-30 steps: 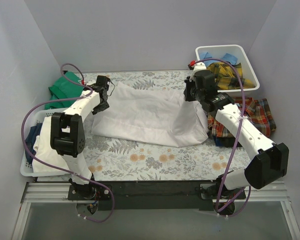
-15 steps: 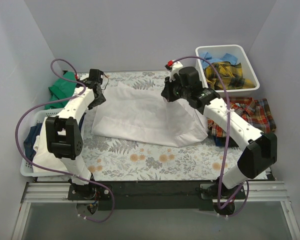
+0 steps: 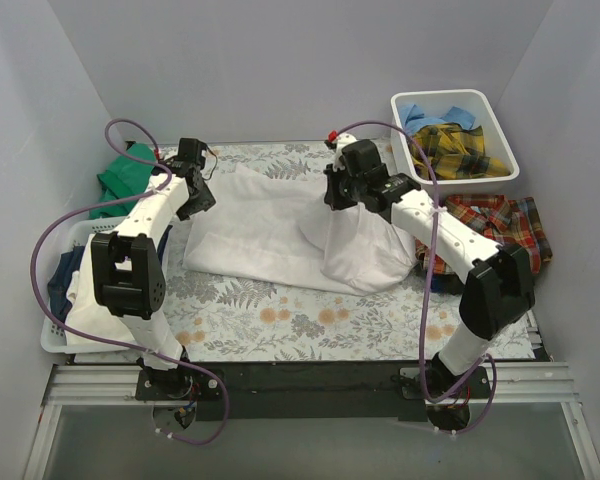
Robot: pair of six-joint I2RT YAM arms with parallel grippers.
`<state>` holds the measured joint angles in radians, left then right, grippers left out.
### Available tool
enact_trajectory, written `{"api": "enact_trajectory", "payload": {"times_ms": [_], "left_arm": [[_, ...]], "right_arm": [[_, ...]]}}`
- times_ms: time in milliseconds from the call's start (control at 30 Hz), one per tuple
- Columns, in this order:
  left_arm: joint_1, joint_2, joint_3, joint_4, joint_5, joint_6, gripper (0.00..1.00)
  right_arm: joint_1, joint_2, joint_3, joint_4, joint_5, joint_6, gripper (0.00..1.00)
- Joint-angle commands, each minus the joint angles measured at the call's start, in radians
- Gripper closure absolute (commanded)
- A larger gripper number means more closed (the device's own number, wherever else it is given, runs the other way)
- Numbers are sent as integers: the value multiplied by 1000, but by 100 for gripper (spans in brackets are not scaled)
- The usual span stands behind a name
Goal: Fold and stack the long sleeve shirts
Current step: Fold the shirt
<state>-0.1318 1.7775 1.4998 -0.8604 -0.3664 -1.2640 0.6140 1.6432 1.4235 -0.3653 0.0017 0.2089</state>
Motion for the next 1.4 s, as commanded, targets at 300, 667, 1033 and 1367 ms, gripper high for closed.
{"api": "enact_trajectory", "payload": {"times_ms": [300,667,1033,1367], "left_arm": [[4,-76,-44,4,57,54,53],[4,-66,-76,26,72,51,53],[3,-44,-133,44,110,32,53],[-37,-113,-237,87,221,20,55]], "right_arm": [[-187,119,422,-26,95,14,99],[-198,96,298,-53,81,40,99],[-226,15,132,-189,217,96,80],[-168,-40,99,-313,282,72,18]]}}
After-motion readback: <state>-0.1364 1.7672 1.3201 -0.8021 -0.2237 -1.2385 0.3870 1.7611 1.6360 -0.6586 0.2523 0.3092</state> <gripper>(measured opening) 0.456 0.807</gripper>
